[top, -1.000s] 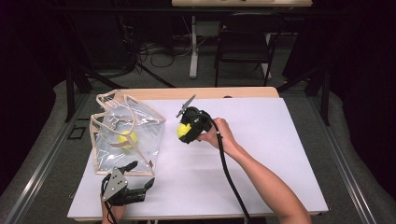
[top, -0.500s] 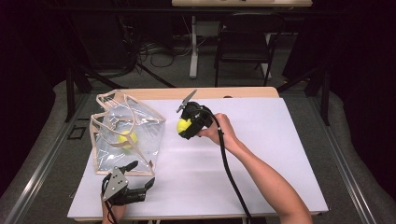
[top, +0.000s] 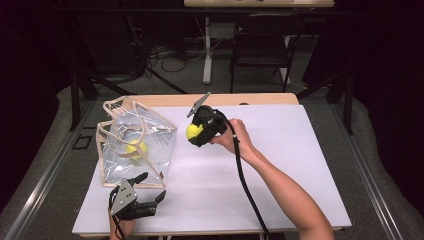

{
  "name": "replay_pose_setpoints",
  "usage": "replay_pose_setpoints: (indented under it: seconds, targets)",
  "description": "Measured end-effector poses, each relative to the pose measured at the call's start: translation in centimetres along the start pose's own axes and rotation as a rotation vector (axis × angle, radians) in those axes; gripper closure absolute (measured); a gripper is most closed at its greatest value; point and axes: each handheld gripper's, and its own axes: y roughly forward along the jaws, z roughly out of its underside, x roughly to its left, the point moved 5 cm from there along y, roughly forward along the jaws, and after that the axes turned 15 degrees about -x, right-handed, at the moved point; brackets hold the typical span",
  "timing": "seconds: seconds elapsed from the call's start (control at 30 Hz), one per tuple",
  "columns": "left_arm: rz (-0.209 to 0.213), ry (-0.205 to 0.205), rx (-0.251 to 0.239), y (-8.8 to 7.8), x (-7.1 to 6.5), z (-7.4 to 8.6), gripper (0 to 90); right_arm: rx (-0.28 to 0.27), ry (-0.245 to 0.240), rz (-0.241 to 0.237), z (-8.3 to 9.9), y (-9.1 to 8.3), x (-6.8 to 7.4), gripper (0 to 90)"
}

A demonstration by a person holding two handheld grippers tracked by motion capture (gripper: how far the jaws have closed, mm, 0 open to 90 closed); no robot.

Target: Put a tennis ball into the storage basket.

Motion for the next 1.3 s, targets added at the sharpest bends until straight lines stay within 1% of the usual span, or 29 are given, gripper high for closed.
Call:
replay_pose_setpoints:
  seconds: [0.17, 0.33, 0.53, 0.67, 0.7, 0.97, 1.07, 1.23, 1.3]
  targets:
    - [0.003, -0.003, 0.001, 0.0, 0.0, 0.0, 16.0, -0.009, -0.008, 0.006, -0.3, -0.3, 0.1, 25.7]
    - [0.004, -0.001, 0.0, 0.0, 0.0, 0.0, 16.0, -0.014, -0.007, 0.014, -0.4, -0.5, -0.1, 25.7]
    - [0.0, 0.0, -0.002, 0.0, 0.0, 0.0, 16.0, -0.031, -0.008, 0.017, -0.7, -0.7, -0.2, 25.7]
    - [0.003, -0.007, 0.0, 0.0, 0.0, 0.0, 16.0, -0.044, -0.006, 0.018, -1.1, -0.9, -0.2, 25.7]
    - [0.005, -0.002, 0.001, 0.0, 0.0, 0.0, 16.0, -0.045, -0.01, 0.019, -1.2, -0.9, -0.3, 25.7]
    - [0.006, -0.001, -0.002, 0.1, 0.0, 0.0, 16.0, -0.074, -0.006, 0.023, -1.9, -1.3, -0.2, 25.7]
    - [0.003, -0.005, -0.002, 0.1, 0.0, 0.0, 16.0, -0.086, -0.012, 0.019, -2.3, -1.4, -0.3, 25.7]
    - [0.003, -0.001, -0.003, 0.0, 0.0, 0.0, 16.0, -0.107, 0.002, 0.011, -2.8, -1.6, -0.4, 25.7]
    - [0.003, 0.0, -0.004, 0.0, 0.0, -0.1, 16.0, -0.114, 0.0, 0.009, -3.0, -1.7, -0.4, 25.7]
